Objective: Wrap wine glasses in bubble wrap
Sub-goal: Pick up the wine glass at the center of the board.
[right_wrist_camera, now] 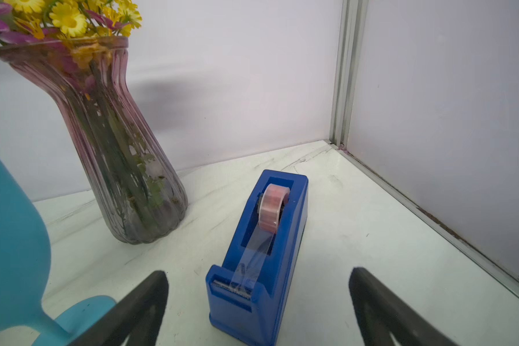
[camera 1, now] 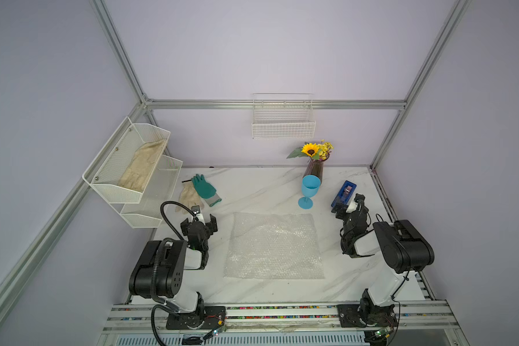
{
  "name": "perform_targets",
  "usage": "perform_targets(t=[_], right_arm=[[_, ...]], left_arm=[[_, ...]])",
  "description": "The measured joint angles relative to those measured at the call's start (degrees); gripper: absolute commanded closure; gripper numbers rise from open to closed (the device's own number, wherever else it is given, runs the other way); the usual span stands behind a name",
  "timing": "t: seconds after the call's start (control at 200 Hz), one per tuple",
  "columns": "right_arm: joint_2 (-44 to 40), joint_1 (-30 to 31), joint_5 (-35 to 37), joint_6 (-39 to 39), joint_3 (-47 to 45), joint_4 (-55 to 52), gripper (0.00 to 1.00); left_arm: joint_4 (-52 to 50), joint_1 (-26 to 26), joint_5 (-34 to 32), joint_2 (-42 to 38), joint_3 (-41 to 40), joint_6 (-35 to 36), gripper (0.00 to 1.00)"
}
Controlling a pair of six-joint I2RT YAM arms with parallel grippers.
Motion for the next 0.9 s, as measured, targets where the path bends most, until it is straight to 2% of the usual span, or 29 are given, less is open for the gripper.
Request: perform_targets(t=[0.625,0.75,0.85,0.9], right_arm=[[-0.5,0.0,-0.04,-0.02,-0.15,-0.2,0.03],[-9.6,0.0,0.66,0.66,-0.02,-7.76,0.03],[-19.08,0.0,5.07,6.95,4.81,-16.61,0.03],[-22.84,0.0,4.96,9.64,8.44,-21.55,0.03]], left_arm=[[0.02,0.0,0.17,-0.02,0.0,0.07,0.0],[-3.13,-0.57,-0.39,-4.42,0.0,0.11,0.0],[-11.52,-1.57,-2.73,-12.66,1.81,-0.2,0.0],[-15.82,-2.38,-5.07,-14.91,4.48,-1.27,0.0]])
